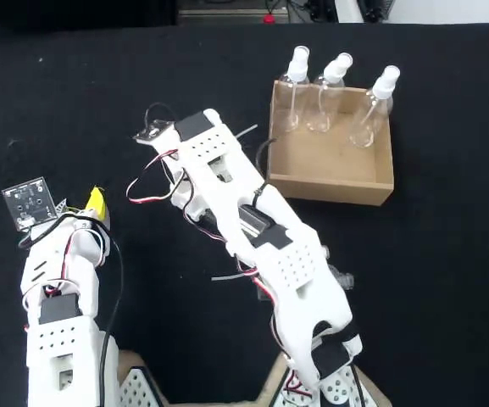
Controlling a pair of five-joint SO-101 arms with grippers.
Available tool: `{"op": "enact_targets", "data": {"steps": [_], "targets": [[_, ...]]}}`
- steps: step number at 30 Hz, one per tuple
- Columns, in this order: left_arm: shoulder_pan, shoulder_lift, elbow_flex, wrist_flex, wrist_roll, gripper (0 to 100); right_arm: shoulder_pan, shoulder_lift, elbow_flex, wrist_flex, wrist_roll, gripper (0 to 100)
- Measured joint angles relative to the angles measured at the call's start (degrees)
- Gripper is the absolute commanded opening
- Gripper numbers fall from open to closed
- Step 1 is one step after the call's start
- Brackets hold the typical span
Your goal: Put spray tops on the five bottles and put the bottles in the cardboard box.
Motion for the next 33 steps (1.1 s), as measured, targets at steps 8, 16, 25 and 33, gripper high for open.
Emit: {"op": "enact_targets", "data": {"steps": [8, 16, 25, 33], "targets": [[0.00, 0.00, 0.00, 0.00, 0.00, 19, 0.00, 3.87, -0.79, -2.29, -0.09, 24.3], [0.00, 0.00, 0.00, 0.00, 0.00, 19, 0.00, 3.96, -5.36, -0.70, 0.00, 1.4], [0.00, 0.00, 0.00, 0.00, 0.00, 19, 5.10, 0.88, -7.82, 1.76, 0.00, 1.5], [0.00, 0.00, 0.00, 0.00, 0.00, 19, 6.07, -26.64, 11.25, 1.85, -2.64, 1.5]]}}
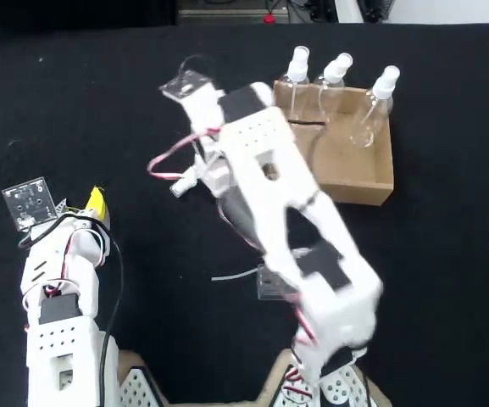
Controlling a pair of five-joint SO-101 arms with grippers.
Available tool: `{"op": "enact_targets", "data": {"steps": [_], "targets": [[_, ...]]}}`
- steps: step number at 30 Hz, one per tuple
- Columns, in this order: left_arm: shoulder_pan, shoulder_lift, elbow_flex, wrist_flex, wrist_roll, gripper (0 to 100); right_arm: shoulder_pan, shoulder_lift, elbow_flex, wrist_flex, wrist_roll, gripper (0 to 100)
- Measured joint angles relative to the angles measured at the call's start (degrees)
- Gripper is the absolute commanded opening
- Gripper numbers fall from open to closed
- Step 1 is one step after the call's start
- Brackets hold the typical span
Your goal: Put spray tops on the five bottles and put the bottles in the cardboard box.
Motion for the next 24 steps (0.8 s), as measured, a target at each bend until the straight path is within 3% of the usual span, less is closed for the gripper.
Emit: {"op": "enact_targets", "data": {"steps": [4, 10, 17, 20, 24], "targets": [[0.00, 0.00, 0.00, 0.00, 0.00, 19, 5.45, -19.16, 13.54, 0.00, -0.09, 1.5], [0.00, 0.00, 0.00, 0.00, 0.00, 19, 23.21, -43.60, 29.19, -4.48, -0.09, 1.5], [0.00, 0.00, -0.18, 0.35, 0.00, 19, 44.13, -55.91, 45.63, -19.25, -0.70, 1.5], [0.00, 0.09, -5.10, 7.12, 0.00, 19, 48.44, -57.23, 52.92, -26.64, -1.32, 1.5], [0.97, 0.09, -17.58, 22.59, -1.85, 19, 50.90, -58.90, 60.57, -32.70, -5.80, 1.5]]}}
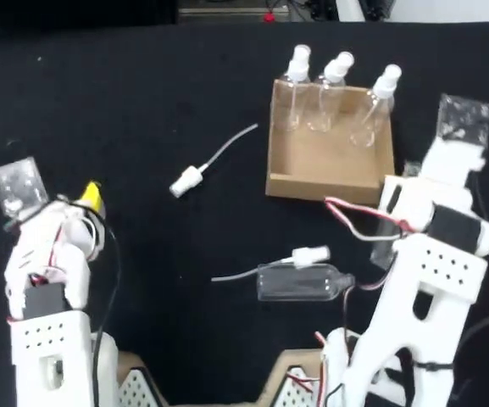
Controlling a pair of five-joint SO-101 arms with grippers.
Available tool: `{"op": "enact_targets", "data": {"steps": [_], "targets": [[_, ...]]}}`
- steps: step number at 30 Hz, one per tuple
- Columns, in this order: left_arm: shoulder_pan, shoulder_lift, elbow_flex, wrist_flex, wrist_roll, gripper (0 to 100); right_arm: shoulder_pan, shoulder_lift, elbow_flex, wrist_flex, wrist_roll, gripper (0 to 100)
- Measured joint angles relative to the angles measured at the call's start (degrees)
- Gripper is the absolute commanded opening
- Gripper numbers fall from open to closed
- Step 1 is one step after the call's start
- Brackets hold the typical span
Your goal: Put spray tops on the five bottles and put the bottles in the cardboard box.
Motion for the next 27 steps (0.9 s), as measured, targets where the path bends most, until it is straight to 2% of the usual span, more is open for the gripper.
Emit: {"op": "enact_targets", "data": {"steps": [2, 6, 12, 20, 24, 27], "targets": [[2.81, 0.18, -4.57, 4.75, -3.87, 19, 0.62, -1.93, 2.90, -2.29, -2.20, 1.5], [8.97, 4.40, -7.56, 6.95, -8.70, 19, 0.88, -7.38, 8.70, -5.80, -5.01, 1.5], [12.57, 16.53, -12.92, 7.82, -9.76, 19, 0.88, -16.62, 17.05, -8.35, -9.23, 1.5], [18.20, 36.66, -26.46, 10.46, -9.67, 20, 0.88, -24.70, 27.78, -14.24, -9.49, 1.5], [21.45, 46.15, -32.26, 10.46, -9.67, 28, 0.88, -26.02, 28.84, -14.77, -9.49, 1.5], [22.59, 53.10, -36.84, 10.46, -9.85, 28, 0.88, -26.11, 28.84, -14.77, -9.49, 1.5]]}}
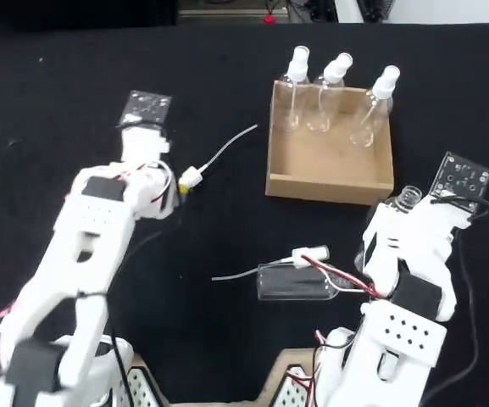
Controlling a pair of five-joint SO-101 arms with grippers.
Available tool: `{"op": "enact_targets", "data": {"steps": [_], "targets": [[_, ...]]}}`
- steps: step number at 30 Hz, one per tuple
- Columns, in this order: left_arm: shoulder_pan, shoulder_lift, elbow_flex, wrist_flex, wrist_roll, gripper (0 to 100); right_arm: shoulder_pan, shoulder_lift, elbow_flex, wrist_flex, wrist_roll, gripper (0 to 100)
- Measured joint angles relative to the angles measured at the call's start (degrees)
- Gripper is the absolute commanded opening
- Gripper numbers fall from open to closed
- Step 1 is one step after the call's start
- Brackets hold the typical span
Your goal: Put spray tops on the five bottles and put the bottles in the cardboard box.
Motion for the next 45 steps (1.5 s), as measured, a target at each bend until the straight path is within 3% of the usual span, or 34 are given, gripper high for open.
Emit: {"op": "enact_targets", "data": {"steps": [6, 13, 24, 29, 39, 45], "targets": [[0.26, 13.54, -9.49, 0.00, -0.26, 28, 0.00, -0.09, 0.97, 0.00, 0.00, 1.8], [0.35, 25.41, -16.70, 0.00, -7.03, 28, 0.00, -0.18, 1.14, -0.18, 0.00, 1.8], [0.35, 32.18, -21.45, -0.09, -16.70, 28, 0.00, -0.18, 1.14, -0.18, 0.00, 1.8], [0.35, 34.73, -21.45, -2.99, -17.58, 27, 0.00, -0.18, 1.14, -0.18, 0.00, 1.8], [3.69, 35.43, -21.45, -2.64, -17.58, 4, 0.00, -0.18, 1.14, -0.18, 0.00, 1.8], [3.25, 34.73, -22.24, 2.73, -18.02, 4, 0.00, -0.18, 1.14, -0.18, 0.00, 1.8]]}}
